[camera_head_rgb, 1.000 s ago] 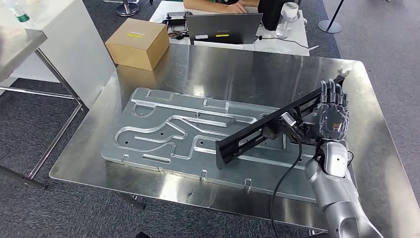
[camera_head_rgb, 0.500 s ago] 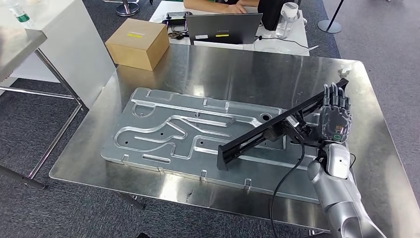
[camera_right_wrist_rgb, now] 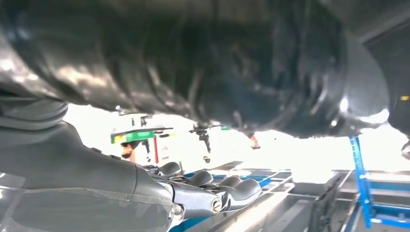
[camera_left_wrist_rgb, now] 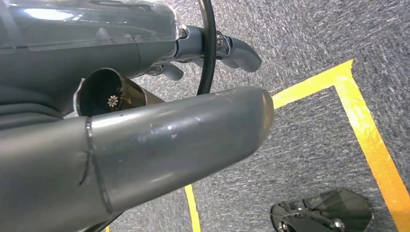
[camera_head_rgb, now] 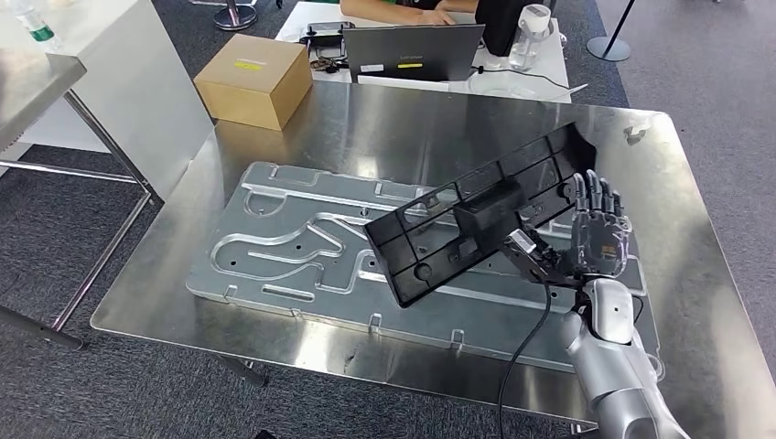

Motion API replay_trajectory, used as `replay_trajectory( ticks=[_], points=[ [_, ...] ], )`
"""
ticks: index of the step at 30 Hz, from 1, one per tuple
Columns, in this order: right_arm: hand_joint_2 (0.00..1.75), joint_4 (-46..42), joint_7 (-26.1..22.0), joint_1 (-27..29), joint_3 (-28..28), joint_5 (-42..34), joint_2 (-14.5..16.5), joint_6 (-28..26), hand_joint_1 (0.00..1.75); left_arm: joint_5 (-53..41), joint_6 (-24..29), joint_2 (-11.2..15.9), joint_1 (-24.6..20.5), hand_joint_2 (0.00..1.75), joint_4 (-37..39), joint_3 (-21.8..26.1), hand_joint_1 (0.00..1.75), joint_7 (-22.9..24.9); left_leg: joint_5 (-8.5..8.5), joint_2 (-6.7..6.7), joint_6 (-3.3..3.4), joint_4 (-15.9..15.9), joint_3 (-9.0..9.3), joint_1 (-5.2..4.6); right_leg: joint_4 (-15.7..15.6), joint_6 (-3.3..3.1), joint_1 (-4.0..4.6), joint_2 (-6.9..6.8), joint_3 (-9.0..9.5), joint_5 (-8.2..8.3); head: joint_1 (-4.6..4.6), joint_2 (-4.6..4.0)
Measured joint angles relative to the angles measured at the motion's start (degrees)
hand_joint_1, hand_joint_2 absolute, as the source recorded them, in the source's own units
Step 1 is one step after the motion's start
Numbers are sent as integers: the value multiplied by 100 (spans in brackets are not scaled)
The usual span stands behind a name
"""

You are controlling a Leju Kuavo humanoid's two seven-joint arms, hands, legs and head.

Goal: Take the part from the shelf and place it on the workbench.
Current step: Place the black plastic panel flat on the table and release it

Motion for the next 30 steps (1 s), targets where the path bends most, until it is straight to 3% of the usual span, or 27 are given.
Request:
replay_trajectory(
  ticks=[8, 28, 30],
  points=[
    [0, -318, 26, 121, 117, 31, 138, 85, 0, 1, -9, 0, 2, 0, 0, 68, 0, -19, 0, -2, 0, 0, 0, -1, 0, 1, -1, -4, 4, 0, 0, 0],
    [0, -163, -6, -30, 198, -225, 135, 46, 0, 24, -129, 0, -52, 0, 0, 254, 0, -163, 0, -2, 0, 2, 2, -4, -2, 1, -3, -4, 5, 1, 0, 0],
    [0, -163, -6, -32, 217, -226, 151, 48, 0, 27, -129, 4, -62, 0, 0, 264, 0, -167, 13, -3, 30, 6, 2, -20, -57, 45, -36, -7, 24, 45, -1, 0]
  ],
)
